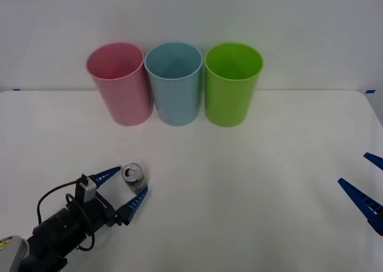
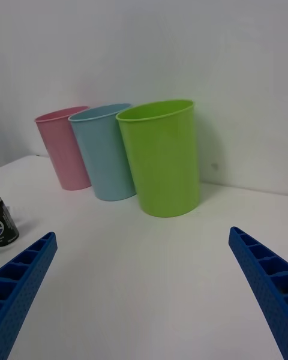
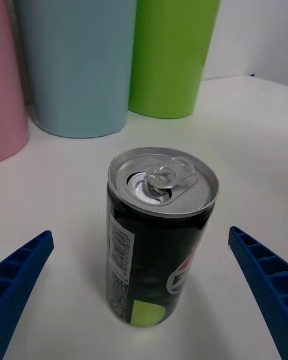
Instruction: Grasp the object on the table and drop it into the matching bin: aluminum can to the light blue bin, PET bottle to the pink bin.
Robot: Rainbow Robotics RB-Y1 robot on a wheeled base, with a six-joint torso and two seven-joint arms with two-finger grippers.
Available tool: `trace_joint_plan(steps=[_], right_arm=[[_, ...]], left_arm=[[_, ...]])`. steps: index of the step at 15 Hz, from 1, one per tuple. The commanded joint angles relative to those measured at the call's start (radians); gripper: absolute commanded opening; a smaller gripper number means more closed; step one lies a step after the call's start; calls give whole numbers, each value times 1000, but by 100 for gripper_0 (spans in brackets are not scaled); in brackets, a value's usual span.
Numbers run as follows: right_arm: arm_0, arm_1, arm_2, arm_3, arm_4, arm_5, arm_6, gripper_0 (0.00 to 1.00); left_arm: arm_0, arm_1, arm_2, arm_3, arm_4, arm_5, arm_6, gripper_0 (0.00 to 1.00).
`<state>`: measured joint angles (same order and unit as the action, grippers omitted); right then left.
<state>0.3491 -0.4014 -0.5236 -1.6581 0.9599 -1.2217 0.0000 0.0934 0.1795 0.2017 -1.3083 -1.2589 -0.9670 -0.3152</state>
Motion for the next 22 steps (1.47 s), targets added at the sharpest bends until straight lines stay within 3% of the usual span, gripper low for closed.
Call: trace_joint_plan(steps=[1,15,16,17,18,22], right_arm=[[0,0,0,0,0,0,0,100],[0,0,0,0,0,0,0,100],[0,0,0,0,0,0,0,100],[0,0,0,0,0,0,0,100],[0,0,0,0,0,0,0,100],[0,0,0,0,0,0,0,100]], left_arm=[[-35,0,-7,32,-16,4,-18,100],[-66,-28,-16,44,-60,22,-62,100],[-66,-26,-15,44,-60,22,-64,93],[-64,-28,-13,44,-62,22,-67,13],[-66,-28,-13,44,-60,22,-71,1],[-64,-28,-10,44,-60,22,-77,0]])
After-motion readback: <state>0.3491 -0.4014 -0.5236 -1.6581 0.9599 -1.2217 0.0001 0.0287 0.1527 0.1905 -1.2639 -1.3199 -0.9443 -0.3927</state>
